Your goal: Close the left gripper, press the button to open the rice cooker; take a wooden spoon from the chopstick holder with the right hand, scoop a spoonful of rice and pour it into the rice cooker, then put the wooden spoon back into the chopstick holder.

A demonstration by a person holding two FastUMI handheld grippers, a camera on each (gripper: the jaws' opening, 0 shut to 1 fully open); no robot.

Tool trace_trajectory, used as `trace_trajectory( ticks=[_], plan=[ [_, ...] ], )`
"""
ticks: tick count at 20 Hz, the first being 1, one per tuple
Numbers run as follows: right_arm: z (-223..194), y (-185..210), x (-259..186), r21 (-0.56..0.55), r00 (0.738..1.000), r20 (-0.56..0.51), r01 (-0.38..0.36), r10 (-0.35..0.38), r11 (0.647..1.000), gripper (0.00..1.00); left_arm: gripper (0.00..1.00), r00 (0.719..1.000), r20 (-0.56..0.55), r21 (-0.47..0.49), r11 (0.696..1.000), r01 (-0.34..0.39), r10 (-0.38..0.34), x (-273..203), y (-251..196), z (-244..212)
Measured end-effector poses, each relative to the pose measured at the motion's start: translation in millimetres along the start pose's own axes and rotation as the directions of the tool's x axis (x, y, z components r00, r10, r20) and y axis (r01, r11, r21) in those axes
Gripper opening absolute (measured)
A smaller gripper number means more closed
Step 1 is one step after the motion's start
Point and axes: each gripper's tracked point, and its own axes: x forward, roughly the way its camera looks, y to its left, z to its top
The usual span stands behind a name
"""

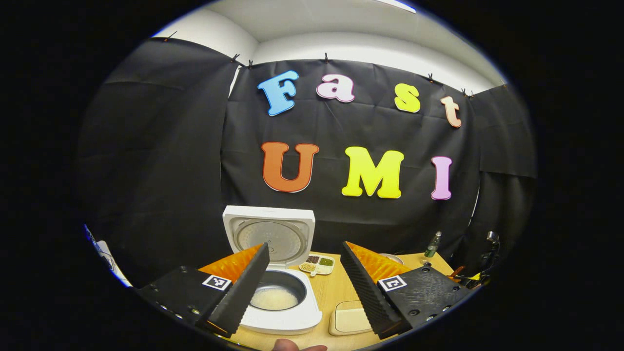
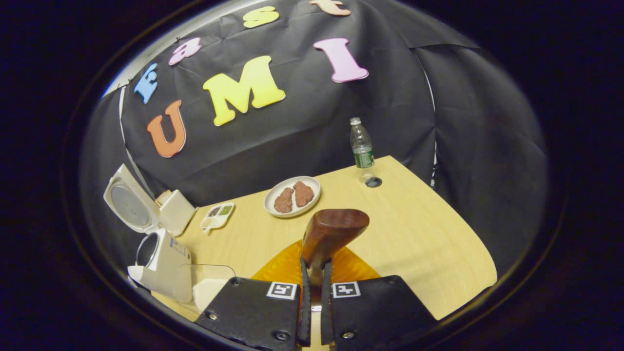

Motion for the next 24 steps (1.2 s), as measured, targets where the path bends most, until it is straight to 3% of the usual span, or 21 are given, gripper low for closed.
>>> trace_trajectory(
  ticks=[11, 15, 17, 18, 19, 24],
  plan=[
    [-17, 2, 18, 0.011, 1.000, -0.029, -0.003, 0.004, 1.000, 0.16, 0.94, 1.000, -0.017, 0.020, 1.000, -0.012, 0.012, 6, 4, -1],
    [-9, 10, 14, 0.019, 0.999, -0.015, -0.042, 0.042, 0.999, 0.24, 0.94, 1.000, -0.009, 0.016, 1.000, -0.003, 0.003, 10, 2, 1],
    [0, 8, 10, 0.001, 0.999, 0.006, -0.032, 0.032, 0.999, 0.52, 0.94, 1.000, 0.000, 0.015, 1.000, 0.006, -0.006, 12, 0, 4],
    [9, 6, 7, -0.001, 0.999, 0.024, -0.024, 0.024, 1.000, 0.74, 0.94, 1.000, 0.005, 0.014, 1.000, 0.011, -0.011, 13, 0, 6],
    [19, 6, 1, 0.000, 0.999, 0.039, -0.020, 0.020, 1.000, 0.81, 0.94, 1.000, 0.012, 0.010, 1.000, 0.016, -0.016, 15, -1, 8],
    [75, -3, -40, -0.016, 0.987, 0.159, 0.016, -0.013, 1.000, 0.84, 0.94, 0.998, 0.055, 0.004, 0.999, 0.038, -0.038, 24, 2, 20]
  ],
)
